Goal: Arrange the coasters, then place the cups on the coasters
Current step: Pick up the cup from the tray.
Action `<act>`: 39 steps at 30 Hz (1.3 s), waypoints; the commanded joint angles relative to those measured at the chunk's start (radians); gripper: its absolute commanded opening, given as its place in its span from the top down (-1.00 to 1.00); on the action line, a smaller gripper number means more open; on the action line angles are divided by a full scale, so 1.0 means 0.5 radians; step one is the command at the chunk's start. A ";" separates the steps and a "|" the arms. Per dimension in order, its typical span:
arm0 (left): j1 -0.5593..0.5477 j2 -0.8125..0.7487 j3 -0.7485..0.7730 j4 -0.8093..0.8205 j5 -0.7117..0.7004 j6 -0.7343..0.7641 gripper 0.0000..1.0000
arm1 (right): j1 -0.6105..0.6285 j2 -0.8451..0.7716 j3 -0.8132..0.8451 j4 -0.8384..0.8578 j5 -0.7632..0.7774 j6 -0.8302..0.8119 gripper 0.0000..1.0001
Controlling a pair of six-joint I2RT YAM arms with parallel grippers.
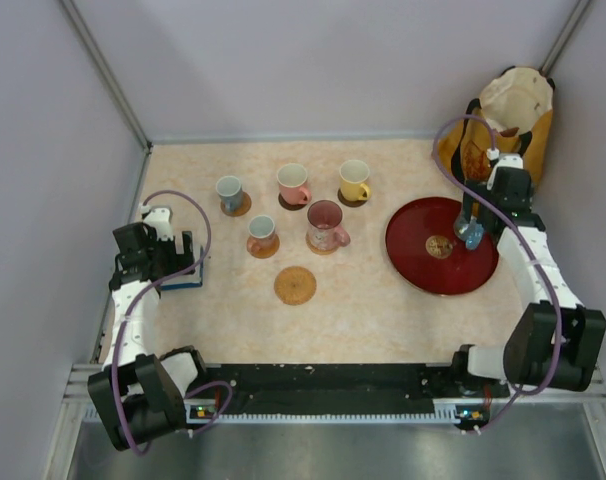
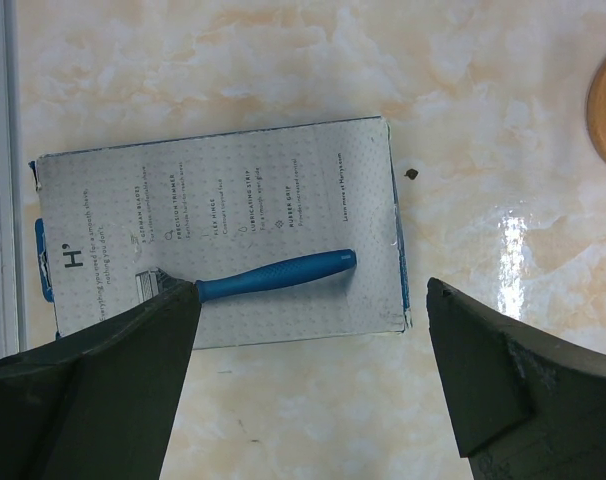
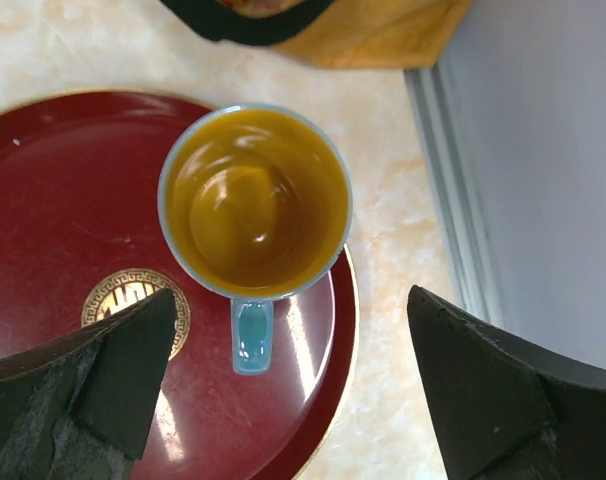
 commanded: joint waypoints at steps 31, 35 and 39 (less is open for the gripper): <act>0.015 -0.026 0.010 0.047 0.041 0.001 -0.98 | -0.135 0.608 -0.032 0.075 -0.309 0.256 0.24; 0.015 -0.026 0.010 0.047 0.038 0.001 -0.98 | -0.135 0.599 -0.041 0.075 -0.327 0.256 0.55; 0.015 -0.026 0.010 0.047 0.038 0.001 -0.98 | -0.135 0.593 -0.041 0.075 -0.339 0.256 0.87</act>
